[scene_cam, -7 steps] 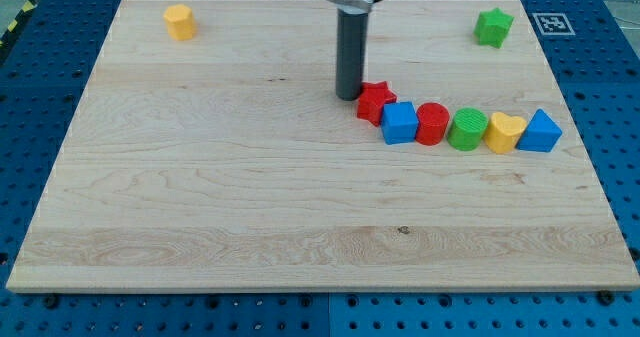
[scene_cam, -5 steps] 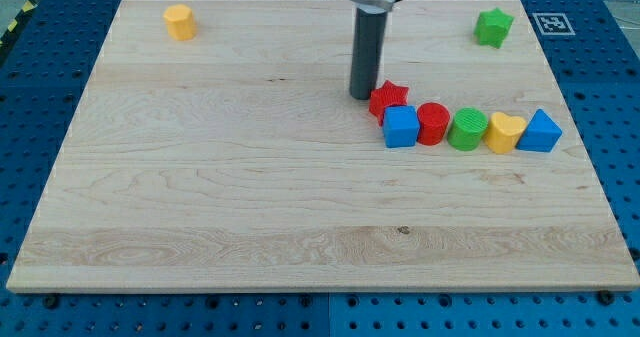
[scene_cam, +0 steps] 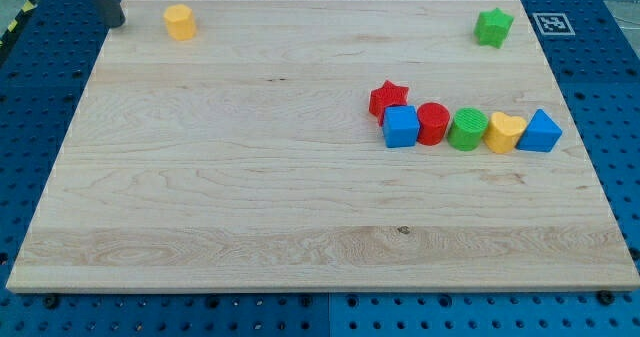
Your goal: Move the yellow hexagon to the top left side of the red star
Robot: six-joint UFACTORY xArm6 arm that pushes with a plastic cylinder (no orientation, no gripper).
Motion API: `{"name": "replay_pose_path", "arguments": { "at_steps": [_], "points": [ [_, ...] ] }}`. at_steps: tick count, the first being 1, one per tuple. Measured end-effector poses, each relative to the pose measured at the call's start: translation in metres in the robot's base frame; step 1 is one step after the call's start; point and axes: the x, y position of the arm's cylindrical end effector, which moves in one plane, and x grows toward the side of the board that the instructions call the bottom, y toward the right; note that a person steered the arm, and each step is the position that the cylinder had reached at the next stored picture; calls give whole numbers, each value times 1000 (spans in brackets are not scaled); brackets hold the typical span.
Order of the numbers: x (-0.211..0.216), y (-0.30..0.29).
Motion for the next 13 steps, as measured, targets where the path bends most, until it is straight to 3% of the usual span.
{"name": "replay_pose_path", "arguments": {
  "at_steps": [1,4,5,6,7,8,10,12,13],
  "points": [
    [0,25],
    [21,213],
    [14,191],
    [-4,127],
    [4,94],
    [41,130],
    [69,292],
    [55,295],
    [61,326]
  ]
}}
